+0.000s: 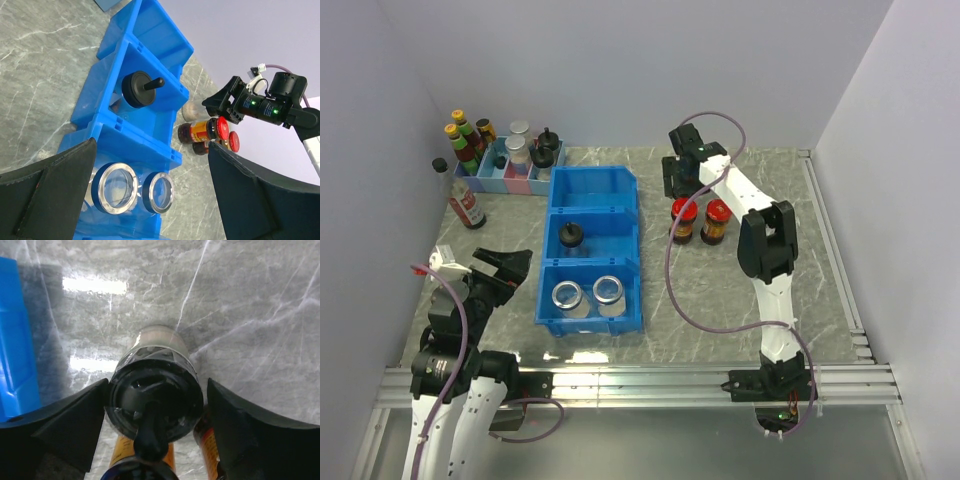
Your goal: Organize the condiment bottles
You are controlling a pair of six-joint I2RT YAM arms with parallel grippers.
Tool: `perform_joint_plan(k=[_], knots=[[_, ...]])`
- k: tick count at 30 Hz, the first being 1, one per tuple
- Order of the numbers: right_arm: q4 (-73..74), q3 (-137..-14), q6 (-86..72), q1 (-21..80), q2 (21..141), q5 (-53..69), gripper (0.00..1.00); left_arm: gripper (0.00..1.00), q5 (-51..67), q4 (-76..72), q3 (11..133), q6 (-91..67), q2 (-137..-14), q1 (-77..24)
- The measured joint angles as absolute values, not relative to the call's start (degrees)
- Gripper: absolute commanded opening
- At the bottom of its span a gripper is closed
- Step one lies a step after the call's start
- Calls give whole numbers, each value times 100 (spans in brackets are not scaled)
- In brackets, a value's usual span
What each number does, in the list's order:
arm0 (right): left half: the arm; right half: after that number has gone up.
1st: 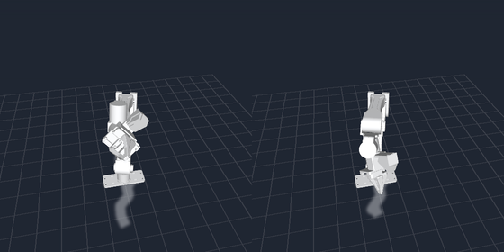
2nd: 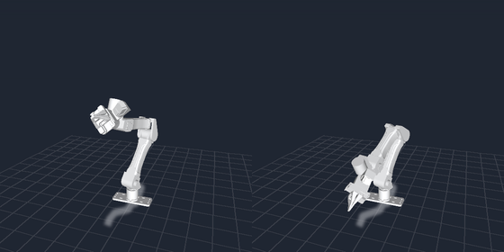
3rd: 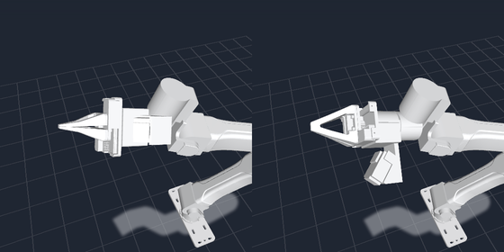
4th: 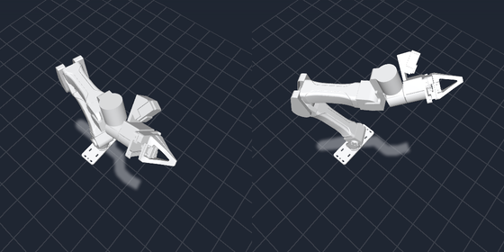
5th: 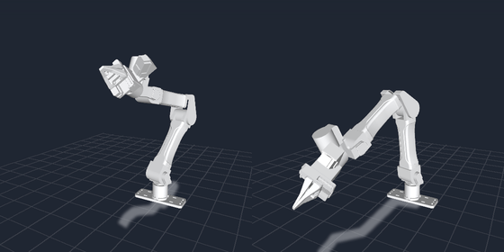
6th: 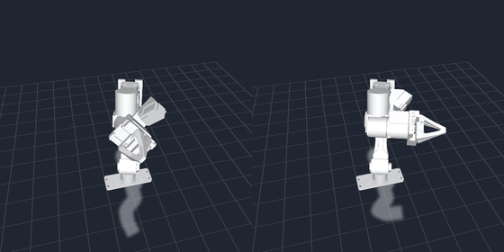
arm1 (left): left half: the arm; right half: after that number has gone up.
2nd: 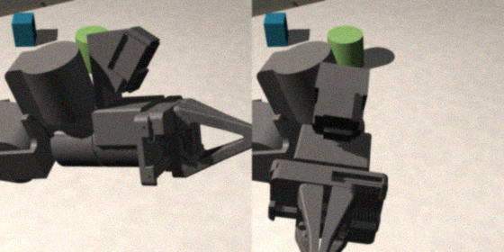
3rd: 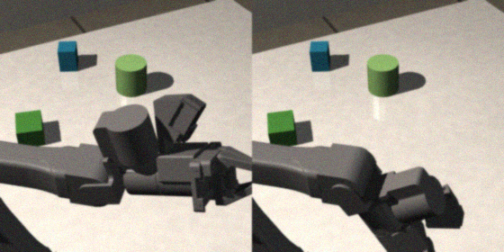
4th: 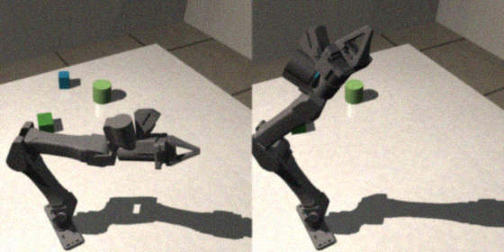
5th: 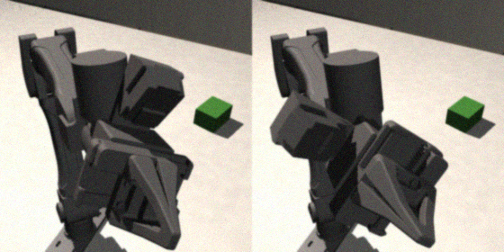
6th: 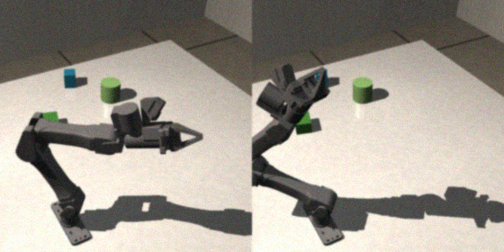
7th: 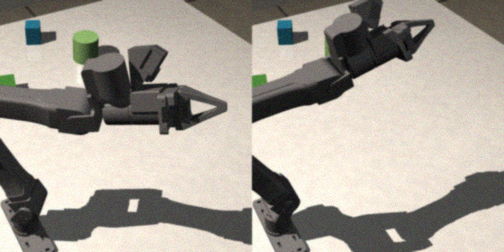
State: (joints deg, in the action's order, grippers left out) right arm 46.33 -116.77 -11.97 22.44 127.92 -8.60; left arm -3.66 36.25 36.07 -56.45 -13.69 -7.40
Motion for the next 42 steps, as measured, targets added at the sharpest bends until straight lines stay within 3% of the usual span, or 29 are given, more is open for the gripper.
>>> perform_joint_plan(k=[3, 7, 10, 17, 23, 31, 42], knots=[[4659, -11743, -1188, 2226, 12857, -794, 55, 99, -366, 3625, 3607, -5645, -1389, -740], [4639, -11745, -1181, 2224, 12857, -764, 17, 99, -368, 3625, 3607, -5642, -1413, -740], [4622, -11734, -1184, 2224, 12846, -770, 0, 99, -366, 3623, 3607, -5645, -1413, -740], [4587, -11681, -1212, 2241, 12473, -882, 0, 99, -368, 3625, 3607, -5645, -1413, -740], [4353, -11535, -1229, 2390, 11148, -886, 0, 99, -370, 3625, 3607, -5645, -1409, -740], [4075, -10892, -1212, 3605, 9804, -733, 0, 99, -397, 3673, 3614, -5645, -1402, -740], [3981, -9974, -1319, 4523, 10066, -504, 0, 99, -434, 3758, 3673, -5642, -1393, -740]])
